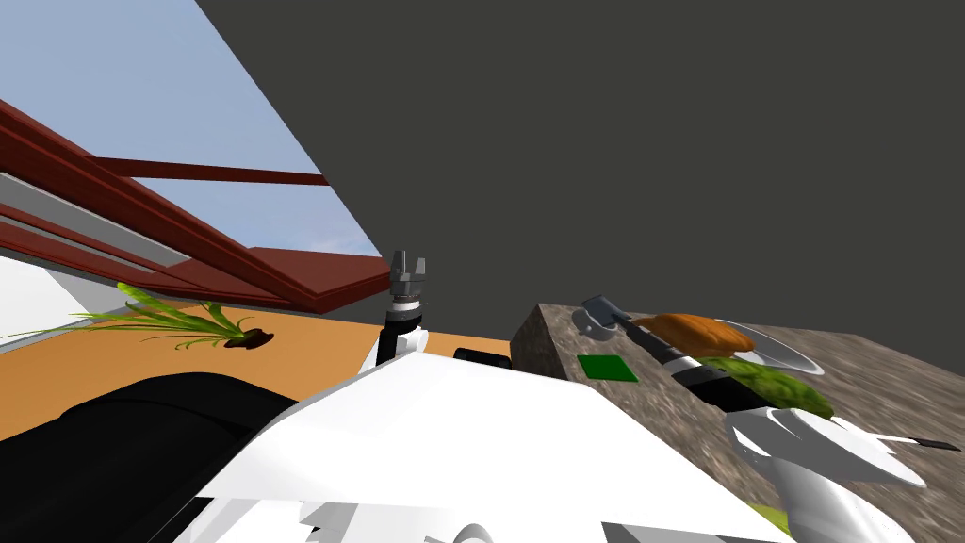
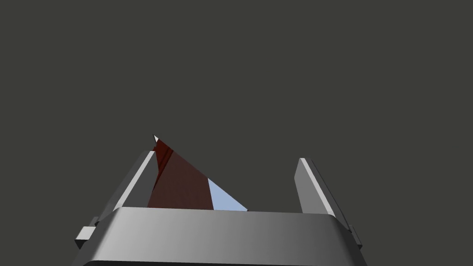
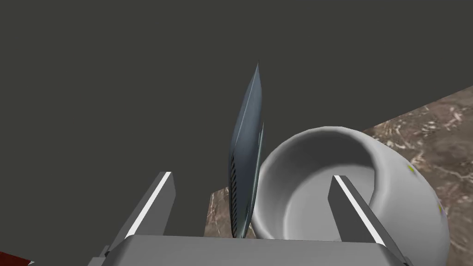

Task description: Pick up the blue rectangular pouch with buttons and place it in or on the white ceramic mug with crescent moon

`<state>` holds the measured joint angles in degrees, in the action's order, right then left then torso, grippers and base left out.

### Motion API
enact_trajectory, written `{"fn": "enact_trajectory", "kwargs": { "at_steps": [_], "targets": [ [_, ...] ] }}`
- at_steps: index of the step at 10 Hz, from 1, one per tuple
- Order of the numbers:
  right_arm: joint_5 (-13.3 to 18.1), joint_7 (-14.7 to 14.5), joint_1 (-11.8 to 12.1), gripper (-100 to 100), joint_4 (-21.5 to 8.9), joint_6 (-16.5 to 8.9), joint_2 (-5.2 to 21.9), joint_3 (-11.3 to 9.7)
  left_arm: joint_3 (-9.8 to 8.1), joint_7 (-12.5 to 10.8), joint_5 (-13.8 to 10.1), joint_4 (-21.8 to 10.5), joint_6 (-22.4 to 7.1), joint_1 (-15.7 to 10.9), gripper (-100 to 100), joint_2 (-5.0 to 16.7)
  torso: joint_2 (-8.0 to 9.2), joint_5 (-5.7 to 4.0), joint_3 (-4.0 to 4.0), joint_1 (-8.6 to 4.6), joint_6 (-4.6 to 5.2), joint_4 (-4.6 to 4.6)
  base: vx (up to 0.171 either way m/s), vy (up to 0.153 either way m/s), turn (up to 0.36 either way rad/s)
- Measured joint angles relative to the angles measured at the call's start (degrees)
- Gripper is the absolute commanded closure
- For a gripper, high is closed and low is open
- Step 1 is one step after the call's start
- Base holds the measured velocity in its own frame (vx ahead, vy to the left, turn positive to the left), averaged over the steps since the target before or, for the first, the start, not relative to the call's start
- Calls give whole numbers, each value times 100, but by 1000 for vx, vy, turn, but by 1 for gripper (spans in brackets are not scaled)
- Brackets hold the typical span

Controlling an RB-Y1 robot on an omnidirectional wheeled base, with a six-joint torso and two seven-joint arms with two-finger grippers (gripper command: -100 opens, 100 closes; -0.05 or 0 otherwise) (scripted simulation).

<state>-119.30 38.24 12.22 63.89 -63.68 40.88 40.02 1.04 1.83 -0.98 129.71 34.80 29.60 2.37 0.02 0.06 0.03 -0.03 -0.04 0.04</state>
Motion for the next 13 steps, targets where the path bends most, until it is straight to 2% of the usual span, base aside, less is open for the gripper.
{"fn": "enact_trajectory", "kwargs": {
  "at_steps": [1, 3, 5, 9, 12, 13],
  "targets": [
    [159, -177, -38, -100, -118, -50, 41, -56, 0, 0, 0, 0, 0, 0, 0, 0, -5, 2, -3, 7, 1, -1, 11, 7, -3],
    [479, -473, -69, -100, -147, -70, 47, -70, 0, 0, 0, 0, 0, 0, 0, 0, -9, -19, -12, -4, 3, -15, 4, 0, 3],
    [810, -455, -20, -100, -7, -13, 24, -58, 0, 0, 0, 0, 0, 0, 0, 0, -9, -57, -22, -20, 7, -36, -5, 13, 62],
    [1017, -495, 11, -100, -386, -353, 216, 480, 0, 0, 0, 0, 0, 0, 0, 0, -11, -58, -24, -14, 7, -38, -8, 41, 96],
    [1208, -581, -57, -100, -867, -665, 439, 922, 1, 0, 0, 0, 0, 0, 0, 0, -12, -58, -25, -13, 4, -38, -8, 37, 94],
    [1255, -601, -60, -100, -939, -731, 460, 1034, 0, 0, 0, 0, 0, 0, 0, 0, -12, -59, -25, -15, 7, -38, -5, 45, 112]
  ]
}}
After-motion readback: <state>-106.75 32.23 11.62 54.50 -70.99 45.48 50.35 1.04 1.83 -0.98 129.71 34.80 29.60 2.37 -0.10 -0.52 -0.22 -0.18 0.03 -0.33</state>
